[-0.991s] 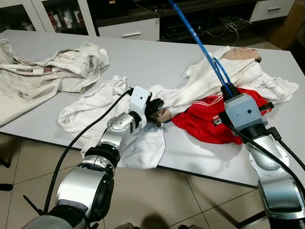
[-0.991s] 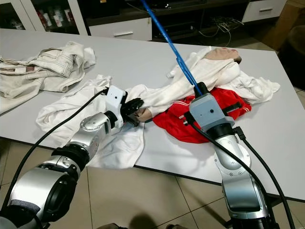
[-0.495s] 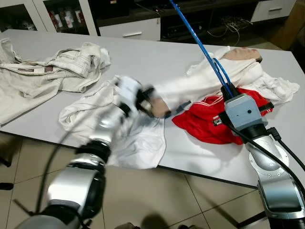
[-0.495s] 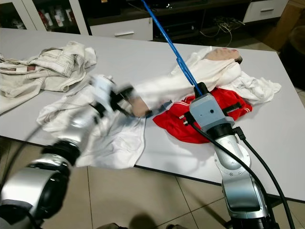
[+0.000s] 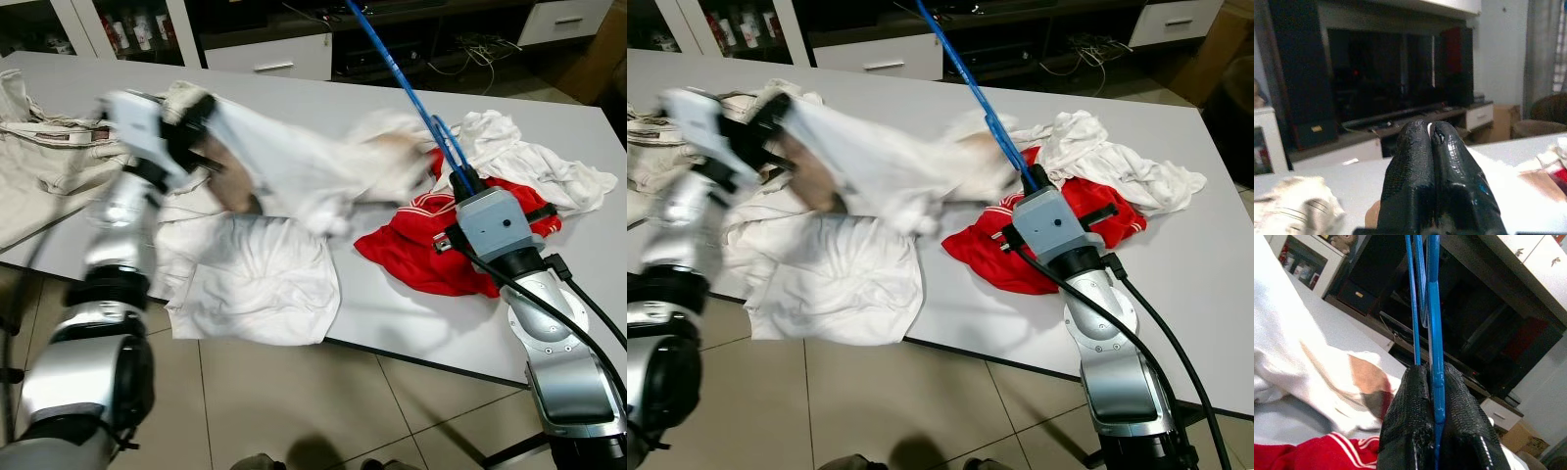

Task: Hang hanger

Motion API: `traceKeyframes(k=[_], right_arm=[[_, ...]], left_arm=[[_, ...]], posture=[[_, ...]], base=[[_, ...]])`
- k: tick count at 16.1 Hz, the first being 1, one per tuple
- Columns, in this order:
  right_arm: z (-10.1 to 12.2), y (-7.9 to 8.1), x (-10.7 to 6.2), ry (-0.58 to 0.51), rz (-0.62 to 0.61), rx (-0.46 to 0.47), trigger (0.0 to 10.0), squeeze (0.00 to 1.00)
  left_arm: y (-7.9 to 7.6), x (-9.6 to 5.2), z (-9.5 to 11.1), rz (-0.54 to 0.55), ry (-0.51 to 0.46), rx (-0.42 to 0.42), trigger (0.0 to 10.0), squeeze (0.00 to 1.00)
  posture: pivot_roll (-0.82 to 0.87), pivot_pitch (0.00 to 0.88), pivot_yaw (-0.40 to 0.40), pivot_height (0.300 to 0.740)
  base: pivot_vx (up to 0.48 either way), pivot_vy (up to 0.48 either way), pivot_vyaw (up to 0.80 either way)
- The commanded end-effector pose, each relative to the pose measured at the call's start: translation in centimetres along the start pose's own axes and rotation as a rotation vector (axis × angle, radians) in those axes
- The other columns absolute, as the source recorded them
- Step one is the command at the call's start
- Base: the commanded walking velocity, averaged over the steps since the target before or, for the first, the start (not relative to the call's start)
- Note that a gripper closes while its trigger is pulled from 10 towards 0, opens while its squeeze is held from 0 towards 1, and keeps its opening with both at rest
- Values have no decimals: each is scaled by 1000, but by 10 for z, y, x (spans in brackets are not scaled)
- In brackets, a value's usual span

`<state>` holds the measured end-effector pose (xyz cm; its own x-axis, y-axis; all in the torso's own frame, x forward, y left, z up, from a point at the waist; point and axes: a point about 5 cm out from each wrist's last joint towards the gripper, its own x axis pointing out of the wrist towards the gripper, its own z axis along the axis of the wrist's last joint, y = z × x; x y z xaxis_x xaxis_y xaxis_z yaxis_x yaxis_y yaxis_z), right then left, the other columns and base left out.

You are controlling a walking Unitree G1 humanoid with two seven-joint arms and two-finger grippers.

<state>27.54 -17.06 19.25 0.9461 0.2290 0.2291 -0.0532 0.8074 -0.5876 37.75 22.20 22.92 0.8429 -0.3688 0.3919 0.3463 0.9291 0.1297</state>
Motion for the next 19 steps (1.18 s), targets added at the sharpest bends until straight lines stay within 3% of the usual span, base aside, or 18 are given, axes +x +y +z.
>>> traceKeyframes(k=[1, 3, 5, 7, 9, 11, 13, 14, 15, 16, 17, 18, 19], right_arm=[[2, 0, 1, -13, 6, 8, 10000, 0], [0, 0, 0, -10, 5, 6, 10000, 0], [-2, -1, -2, -2, 4, 3, 10000, 0], [-2, 0, -1, 0, 9, 3, 10000, 0], [-2, 2, 0, -2, 17, 4, 10000, 0], [-2, 2, 1, -4, 16, 4, 10000, 0], [-3, 2, 2, -3, 15, 4, 10000, 0], [-3, 2, 2, -2, 14, 3, 10000, 0], [-4, 2, 2, -2, 14, 3, 10000, 0], [-4, 2, 2, -2, 13, 3, 10000, 0], [-4, 1, 3, -3, 12, 2, 10000, 0], [-4, 2, 2, -1, 12, 4, 10000, 0], [-4, 2, 2, 0, 13, 4, 10000, 0]], left_arm=[[6, -4, 4, 6, -16, -4, 0, 0], [16, -15, 8, 7, -26, -21, 0, 0], [21, -28, 21, -85, -63, -73, 0, 0], [47, -32, 46, 11, -157, -106, 0, 0], [71, -41, 53, 129, -185, -132, 0, 0], [78, -46, 52, 208, -184, -137, 0, 0], [82, -51, 46, 263, -148, -127, 0, 0], [70, -50, 22, 182, 17, -84, 0, 0], [62, -51, 8, 124, 117, -50, 0, 0], [57, -52, -1, 87, 182, -28, 745, 0], [46, -58, -26, 39, 356, 39, 10000, 0], [39, -66, -50, 46, 536, 101, 10000, 0], [41, -68, -52, 71, 565, 113, 10000, 0]], posture=[[-23, 31, 30, 723], [-25, 31, 33, 723], [-23, 35, 32, 723], [-21, 36, 30, 723], [-12, 31, 29, 723], [-12, 28, 31, 723], [-14, 23, 31, 723], [-17, 18, 34, 723], [-17, 17, 34, 723], [-18, 16, 35, 723], [-21, 18, 36, 723], [-23, 19, 34, 723], [-23, 20, 33, 723]], base=[[0, 0, 0], [0, 0, 0], [0, 0, 0], [0, 0, 0], [0, 0, 0], [0, 0, 0], [0, 0, 0], [0, 0, 0], [0, 0, 0], [0, 0, 0], [0, 0, 0], [0, 0, 0], [0, 0, 0]])
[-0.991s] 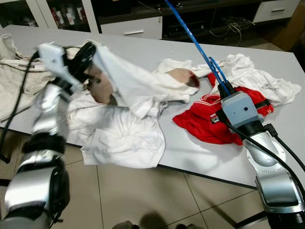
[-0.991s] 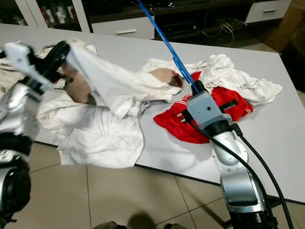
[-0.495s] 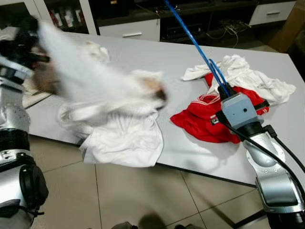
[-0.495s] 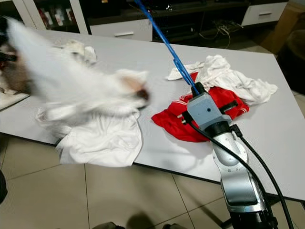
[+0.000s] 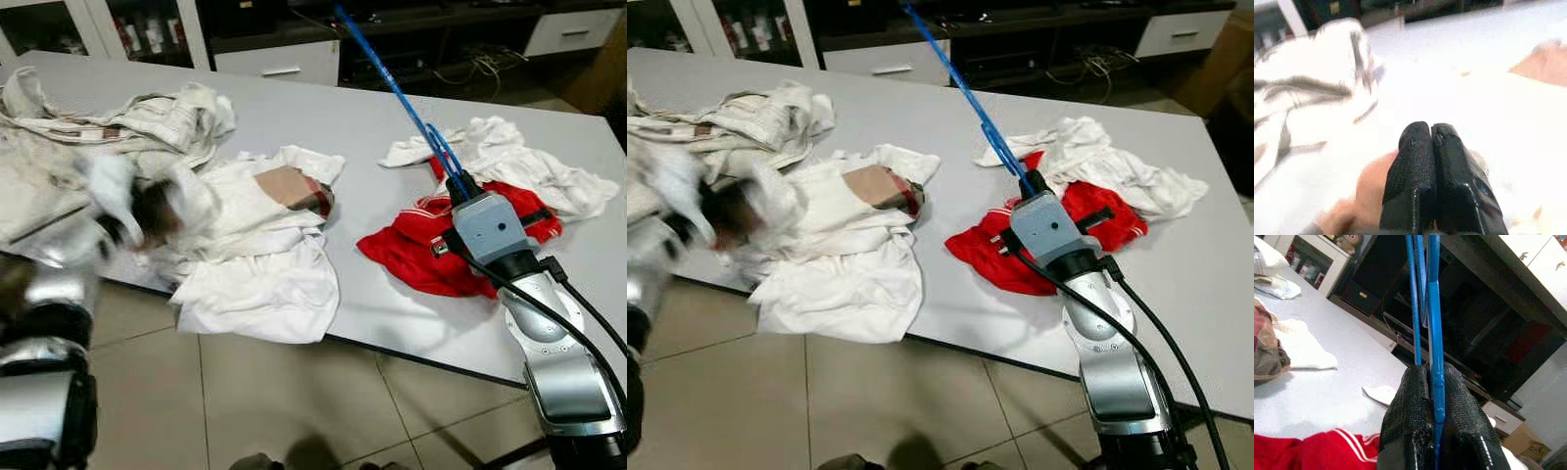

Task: Hang hanger

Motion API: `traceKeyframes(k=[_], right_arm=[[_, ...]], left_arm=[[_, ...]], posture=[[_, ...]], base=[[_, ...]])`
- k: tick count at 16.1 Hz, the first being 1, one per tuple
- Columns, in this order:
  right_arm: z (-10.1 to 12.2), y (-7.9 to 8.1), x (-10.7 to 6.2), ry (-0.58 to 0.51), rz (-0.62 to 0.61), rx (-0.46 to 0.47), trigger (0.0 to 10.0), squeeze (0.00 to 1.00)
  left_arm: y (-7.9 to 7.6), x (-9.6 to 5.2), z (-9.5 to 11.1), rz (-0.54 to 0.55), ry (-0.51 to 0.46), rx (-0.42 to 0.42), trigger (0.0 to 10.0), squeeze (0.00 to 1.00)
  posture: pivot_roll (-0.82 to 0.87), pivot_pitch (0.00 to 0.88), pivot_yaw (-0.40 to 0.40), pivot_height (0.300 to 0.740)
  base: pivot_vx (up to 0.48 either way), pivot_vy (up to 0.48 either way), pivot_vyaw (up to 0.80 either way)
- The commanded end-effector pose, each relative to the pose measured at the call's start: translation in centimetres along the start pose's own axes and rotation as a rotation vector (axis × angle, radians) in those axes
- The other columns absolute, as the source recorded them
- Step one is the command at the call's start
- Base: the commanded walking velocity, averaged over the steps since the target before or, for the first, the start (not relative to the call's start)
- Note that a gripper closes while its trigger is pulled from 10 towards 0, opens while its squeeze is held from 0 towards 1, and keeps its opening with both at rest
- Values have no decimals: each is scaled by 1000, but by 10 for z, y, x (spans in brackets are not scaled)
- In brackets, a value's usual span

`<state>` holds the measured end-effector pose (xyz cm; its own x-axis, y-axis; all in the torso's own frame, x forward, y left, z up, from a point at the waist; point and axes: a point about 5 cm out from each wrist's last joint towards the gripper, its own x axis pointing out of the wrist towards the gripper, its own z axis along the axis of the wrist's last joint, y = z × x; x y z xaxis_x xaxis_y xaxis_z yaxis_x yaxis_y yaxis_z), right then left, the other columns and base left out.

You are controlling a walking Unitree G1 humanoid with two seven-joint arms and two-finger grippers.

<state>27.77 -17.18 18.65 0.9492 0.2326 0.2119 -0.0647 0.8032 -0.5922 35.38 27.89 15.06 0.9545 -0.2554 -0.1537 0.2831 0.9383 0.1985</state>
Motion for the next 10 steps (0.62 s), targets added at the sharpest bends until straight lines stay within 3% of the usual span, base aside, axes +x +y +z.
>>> traceKeyframes(k=[1, 2, 4, 5, 6, 7, 9, 10], right_arm=[[2, 1, 1, -12, 2, 7, 10000, 0], [2, 1, 0, -11, 5, 8, 10000, 0], [1, 2, 2, -12, 7, 8, 10000, 0], [2, 2, 2, -13, 6, 9, 10000, 0], [2, 2, 3, -14, 5, 9, 10000, 0], [2, 2, 4, -16, 5, 10, 10000, 0], [2, 2, 4, -17, 1, 11, 10000, 0], [2, 2, 4, -17, -1, 11, 10000, 0]], left_arm=[[11, -2, 6, 74, 13, 39, 10000, 0], [18, -4, 6, 139, 29, 74, 10000, 1000], [28, -6, 10, 229, 53, 130, 10000, 1000], [42, -9, 13, 395, 99, 168, 10000, 1000], [51, -13, 14, 492, 120, 165, 10000, 196], [62, -19, 15, 615, 129, 125, 10000, 0], [77, -30, 19, 785, 111, 78, 10000, 0], [77, -29, 21, 800, 99, 65, 10000, 0]], posture=[[-23, 20, 31, 723], [-23, 20, 30, 723], [-20, 17, 31, 723], [-18, 14, 32, 723], [-18, 14, 32, 723], [-19, 10, 34, 723], [-20, 7, 40, 723], [-20, 7, 40, 723]], base=[[0, 0, 0], [0, 0, 0], [0, 0, 0], [0, 0, 0], [0, 0, 0], [0, 0, 0], [0, 0, 0], [0, 0, 0]])
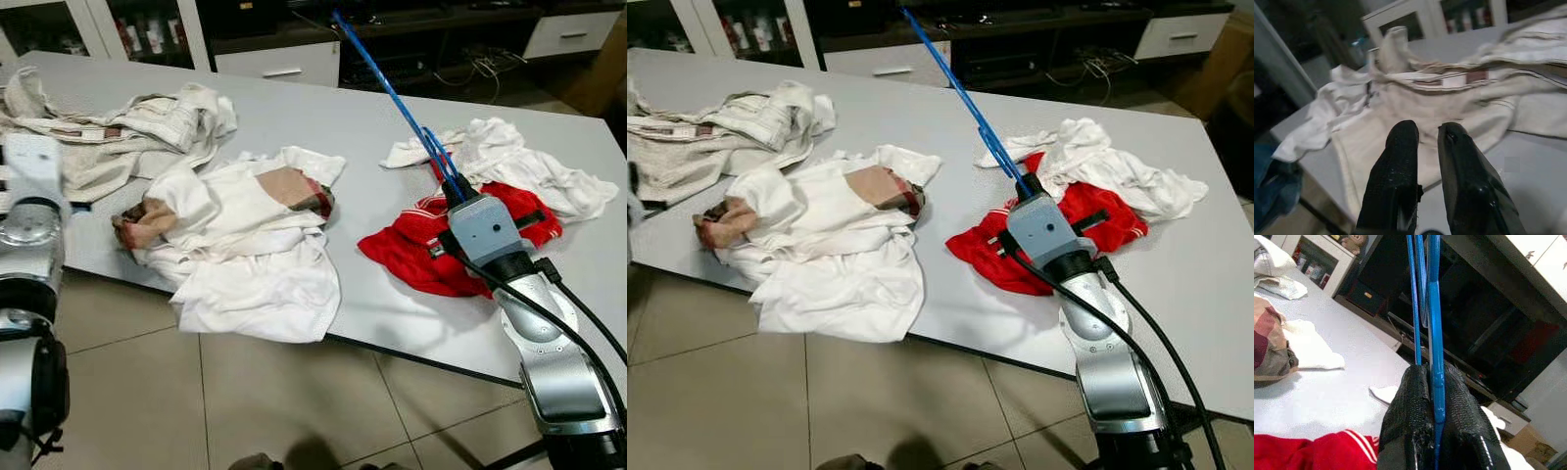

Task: Hang hanger

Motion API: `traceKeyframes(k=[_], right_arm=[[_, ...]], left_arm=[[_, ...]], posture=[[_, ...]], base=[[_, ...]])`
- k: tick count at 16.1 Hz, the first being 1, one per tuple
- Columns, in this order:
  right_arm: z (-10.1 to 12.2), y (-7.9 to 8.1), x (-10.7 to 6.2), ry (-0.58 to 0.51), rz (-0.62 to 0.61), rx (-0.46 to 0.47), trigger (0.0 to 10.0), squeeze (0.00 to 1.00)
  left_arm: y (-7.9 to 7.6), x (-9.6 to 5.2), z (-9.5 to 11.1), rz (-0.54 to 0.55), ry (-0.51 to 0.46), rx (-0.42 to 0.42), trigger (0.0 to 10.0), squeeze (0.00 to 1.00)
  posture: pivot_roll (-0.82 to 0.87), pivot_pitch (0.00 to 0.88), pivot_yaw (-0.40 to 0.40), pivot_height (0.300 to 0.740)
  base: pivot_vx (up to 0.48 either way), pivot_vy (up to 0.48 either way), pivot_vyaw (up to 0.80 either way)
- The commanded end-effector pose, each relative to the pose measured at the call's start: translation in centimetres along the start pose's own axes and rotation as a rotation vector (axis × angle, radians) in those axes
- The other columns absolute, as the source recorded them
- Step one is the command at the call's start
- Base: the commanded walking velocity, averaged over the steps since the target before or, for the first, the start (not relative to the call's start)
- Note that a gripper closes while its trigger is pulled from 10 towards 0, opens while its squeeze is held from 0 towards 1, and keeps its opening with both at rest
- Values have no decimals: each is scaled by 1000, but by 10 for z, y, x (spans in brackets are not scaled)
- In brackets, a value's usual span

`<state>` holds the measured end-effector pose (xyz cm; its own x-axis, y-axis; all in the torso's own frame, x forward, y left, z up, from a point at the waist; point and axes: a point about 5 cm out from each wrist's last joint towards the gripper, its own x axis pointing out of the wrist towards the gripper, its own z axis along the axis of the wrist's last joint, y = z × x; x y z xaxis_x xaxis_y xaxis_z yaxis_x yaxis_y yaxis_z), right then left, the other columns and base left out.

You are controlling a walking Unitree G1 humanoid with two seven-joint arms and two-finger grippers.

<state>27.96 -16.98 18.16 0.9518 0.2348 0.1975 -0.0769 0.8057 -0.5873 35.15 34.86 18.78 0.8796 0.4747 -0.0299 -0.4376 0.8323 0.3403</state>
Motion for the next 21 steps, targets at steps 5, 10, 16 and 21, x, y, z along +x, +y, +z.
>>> traceKeyframes(k=[5, 10, 16, 21], right_arm=[[5, -2, 3, -28, -17, 5, 10000, 0], [5, -1, 3, -28, -20, 8, 10000, 0], [6, 1, 5, -31, -23, 12, 10000, 0], [6, 2, 4, -29, -25, 15, 10000, 0]], left_arm=[[-97, -18, 47, -541, -292, -101, 10000, 0], [-163, -58, 43, -1005, -374, -77, 10000, 0], [-195, -70, 28, -1043, -276, -41, 10000, 1000], [-207, -75, 14, -1043, -213, 63, 10000, 0]], posture=[[-25, 6, 43, 723], [-31, 3, 45, 723], [-30, 3, 49, 723], [-30, 4, 53, 723]], base=[[0, 0, 0], [0, 0, 0], [0, 0, 0], [0, 0, 0]])
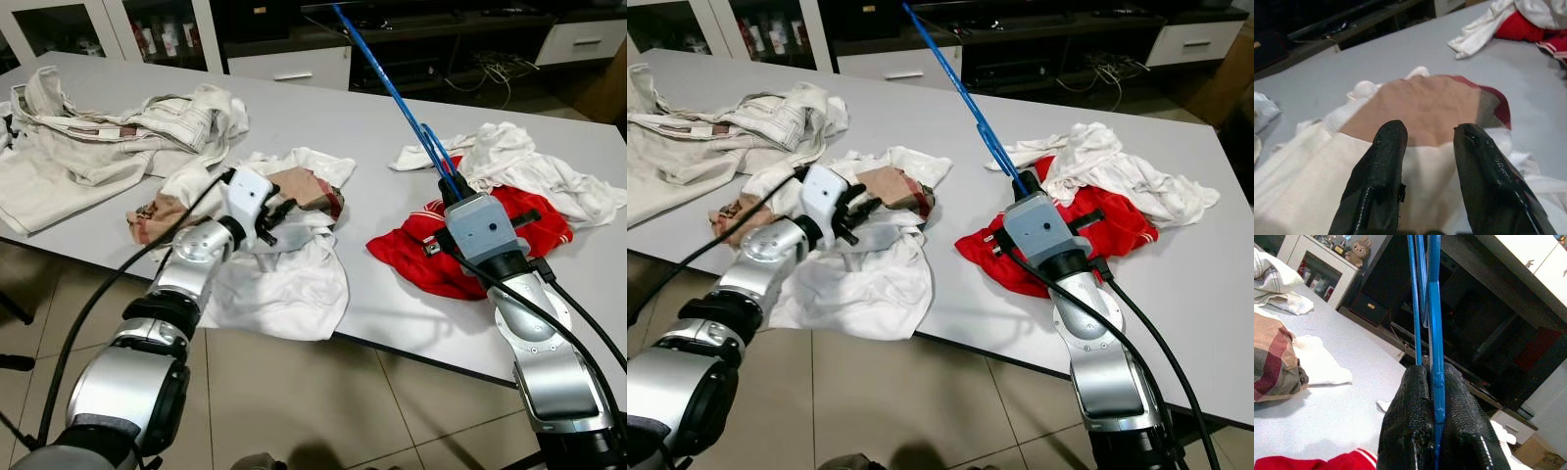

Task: Hang hanger

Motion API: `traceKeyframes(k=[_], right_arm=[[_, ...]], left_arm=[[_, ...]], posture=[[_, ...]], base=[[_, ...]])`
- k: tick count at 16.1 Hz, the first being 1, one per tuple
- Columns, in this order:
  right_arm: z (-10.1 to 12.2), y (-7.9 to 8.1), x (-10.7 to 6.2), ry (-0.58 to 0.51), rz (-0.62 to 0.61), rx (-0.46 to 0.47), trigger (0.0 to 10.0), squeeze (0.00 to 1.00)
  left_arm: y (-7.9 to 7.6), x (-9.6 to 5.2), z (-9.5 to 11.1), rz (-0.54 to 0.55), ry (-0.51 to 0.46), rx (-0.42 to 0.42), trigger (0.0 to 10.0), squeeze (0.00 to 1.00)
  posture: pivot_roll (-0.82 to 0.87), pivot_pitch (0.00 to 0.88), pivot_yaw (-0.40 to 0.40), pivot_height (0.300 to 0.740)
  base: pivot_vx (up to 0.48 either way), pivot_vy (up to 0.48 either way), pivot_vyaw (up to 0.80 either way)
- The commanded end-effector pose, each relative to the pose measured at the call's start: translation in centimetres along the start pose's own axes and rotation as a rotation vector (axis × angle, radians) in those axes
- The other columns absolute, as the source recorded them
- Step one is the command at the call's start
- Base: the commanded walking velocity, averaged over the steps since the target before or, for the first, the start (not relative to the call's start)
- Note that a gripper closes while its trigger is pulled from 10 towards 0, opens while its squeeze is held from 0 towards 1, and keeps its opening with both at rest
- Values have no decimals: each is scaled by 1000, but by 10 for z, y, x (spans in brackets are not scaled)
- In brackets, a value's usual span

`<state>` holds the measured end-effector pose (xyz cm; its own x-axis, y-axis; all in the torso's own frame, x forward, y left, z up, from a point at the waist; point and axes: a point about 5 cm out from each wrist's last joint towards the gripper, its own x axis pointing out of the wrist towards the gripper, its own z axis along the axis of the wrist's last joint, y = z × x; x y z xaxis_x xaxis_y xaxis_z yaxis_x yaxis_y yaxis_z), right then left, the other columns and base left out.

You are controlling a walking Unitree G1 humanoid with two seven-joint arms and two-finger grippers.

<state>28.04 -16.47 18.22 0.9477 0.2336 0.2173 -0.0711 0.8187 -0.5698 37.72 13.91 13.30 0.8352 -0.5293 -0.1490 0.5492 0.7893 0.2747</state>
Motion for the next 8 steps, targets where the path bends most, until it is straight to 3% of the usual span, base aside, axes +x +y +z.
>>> traceKeyframes(k=[1, 5, 6, 7, 8], right_arm=[[3, -1, 2, -13, -12, -3, 10000, 0], [3, -1, 3, -15, -12, -2, 10000, 0], [3, -1, 3, -14, -12, -2, 10000, 0], [3, -1, 3, -14, -13, -2, 10000, 0], [3, -1, 3, -14, -13, -2, 10000, 0]], left_arm=[[-3, 3, -2, -16, 39, 22, 10000, 0], [-16, 2, -22, -45, 159, 16, 10000, 0], [-17, 2, -24, -50, 166, 17, 7333, 0], [-17, 2, -24, -47, 160, 10, 0, 0], [-17, 2, -23, -49, 147, 5, 0, 0]], posture=[[-30, 4, 53, 723], [-29, 3, 55, 723], [-30, 3, 56, 723], [-30, 3, 55, 723], [-30, 3, 55, 723]], base=[[0, 0, 0], [0, 0, 0], [0, 0, 0], [0, 0, 0], [0, 0, 0]])
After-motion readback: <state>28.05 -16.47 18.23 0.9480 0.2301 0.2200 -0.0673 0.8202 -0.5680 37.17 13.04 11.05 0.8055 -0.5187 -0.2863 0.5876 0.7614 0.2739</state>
